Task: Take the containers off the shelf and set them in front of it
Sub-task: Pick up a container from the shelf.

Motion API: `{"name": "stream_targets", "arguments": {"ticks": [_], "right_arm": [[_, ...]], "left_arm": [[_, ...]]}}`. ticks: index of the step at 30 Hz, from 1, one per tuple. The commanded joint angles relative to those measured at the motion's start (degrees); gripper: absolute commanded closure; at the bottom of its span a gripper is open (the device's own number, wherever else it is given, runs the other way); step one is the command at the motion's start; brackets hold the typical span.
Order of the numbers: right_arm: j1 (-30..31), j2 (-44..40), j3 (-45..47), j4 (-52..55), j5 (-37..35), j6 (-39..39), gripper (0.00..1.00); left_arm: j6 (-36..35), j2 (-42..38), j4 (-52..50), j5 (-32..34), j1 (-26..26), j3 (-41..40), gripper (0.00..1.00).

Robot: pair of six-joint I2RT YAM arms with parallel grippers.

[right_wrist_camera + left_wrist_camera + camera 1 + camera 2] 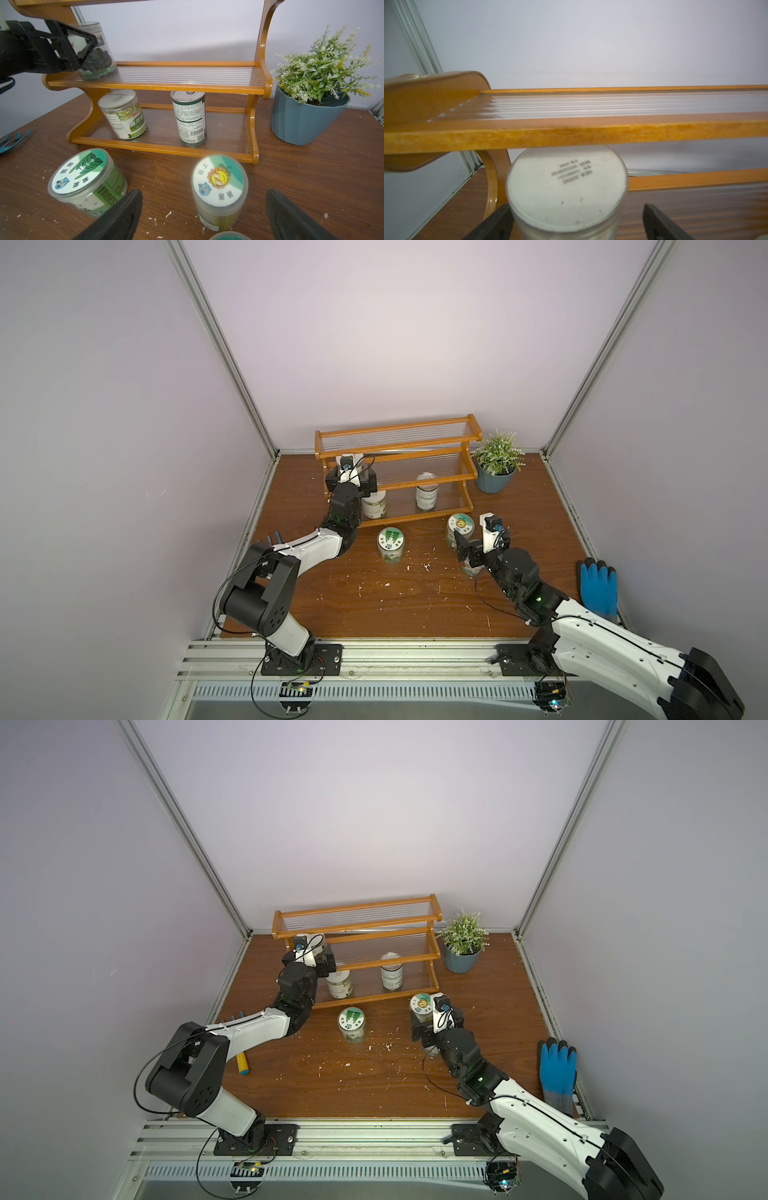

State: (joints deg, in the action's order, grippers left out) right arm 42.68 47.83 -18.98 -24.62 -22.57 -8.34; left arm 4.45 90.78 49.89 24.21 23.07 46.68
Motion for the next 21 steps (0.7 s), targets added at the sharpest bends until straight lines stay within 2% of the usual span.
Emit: {"name": "stream_targets", "arguments": {"ticks": [1,16,21], "right_arm": [[0.3,-0.11,-2.64,-3.31,0.2,0.92,0.01],[0.35,0.0,-2.53,-3.0,0.42,1.26,0.01],[0.31,0.05,-2.19,-3.17,0.64,0.96,0.01]], "left_arm": [[-0.18,0.75,2.77,-0.57,-0.66,1.66,0.0],[-0.5,5.31,4.24,1.4,-0.75,5.7,0.0],[-0.91,6.42,4.18,1.89,-0.75,6.55,0.07]]}}
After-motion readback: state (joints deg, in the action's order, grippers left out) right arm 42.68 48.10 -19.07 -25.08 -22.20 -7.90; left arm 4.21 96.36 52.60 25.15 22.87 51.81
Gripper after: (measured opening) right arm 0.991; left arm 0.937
